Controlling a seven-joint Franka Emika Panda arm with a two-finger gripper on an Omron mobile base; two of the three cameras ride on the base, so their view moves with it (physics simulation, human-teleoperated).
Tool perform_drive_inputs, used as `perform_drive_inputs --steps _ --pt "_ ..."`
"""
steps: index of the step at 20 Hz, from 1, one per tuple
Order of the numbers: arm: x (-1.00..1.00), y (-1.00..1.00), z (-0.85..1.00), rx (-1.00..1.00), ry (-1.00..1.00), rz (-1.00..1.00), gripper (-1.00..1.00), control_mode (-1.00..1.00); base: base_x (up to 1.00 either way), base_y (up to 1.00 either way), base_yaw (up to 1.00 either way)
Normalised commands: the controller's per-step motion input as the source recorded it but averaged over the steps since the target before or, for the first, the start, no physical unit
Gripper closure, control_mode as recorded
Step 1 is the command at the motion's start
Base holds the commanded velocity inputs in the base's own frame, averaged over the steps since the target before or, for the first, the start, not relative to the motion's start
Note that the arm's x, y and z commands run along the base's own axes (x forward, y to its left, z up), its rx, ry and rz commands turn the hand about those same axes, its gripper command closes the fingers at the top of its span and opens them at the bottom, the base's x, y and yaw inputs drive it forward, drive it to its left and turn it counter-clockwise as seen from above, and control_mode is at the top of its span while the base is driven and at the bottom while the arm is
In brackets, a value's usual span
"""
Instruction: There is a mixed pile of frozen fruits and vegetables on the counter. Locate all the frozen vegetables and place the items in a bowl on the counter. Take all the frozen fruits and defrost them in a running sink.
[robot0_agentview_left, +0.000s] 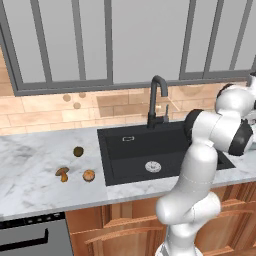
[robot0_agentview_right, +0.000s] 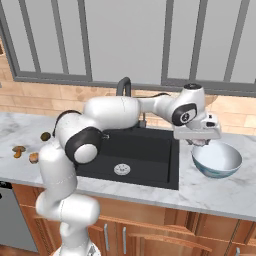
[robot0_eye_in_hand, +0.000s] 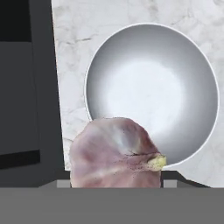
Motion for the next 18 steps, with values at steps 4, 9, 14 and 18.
perform_drive_inputs --steps 4,9,14,18 --pt "0.25 -0.48 -0.13 0.05 0.00 0.00 1.00 -1.00 0.00 0.00 0.00" --pt "0.30 -0.41 -0.10 0.05 0.00 0.02 1.00 -1.00 0.00 0.00 0.00" --pt "0.19 -0.28 -0.16 0.04 0.01 0.00 1.00 -1.00 0.00 0.00 0.00" --pt "0.03 -0.12 -0.32 0.02 0.11 0.00 1.00 -1.00 0.00 0.00 0.00"
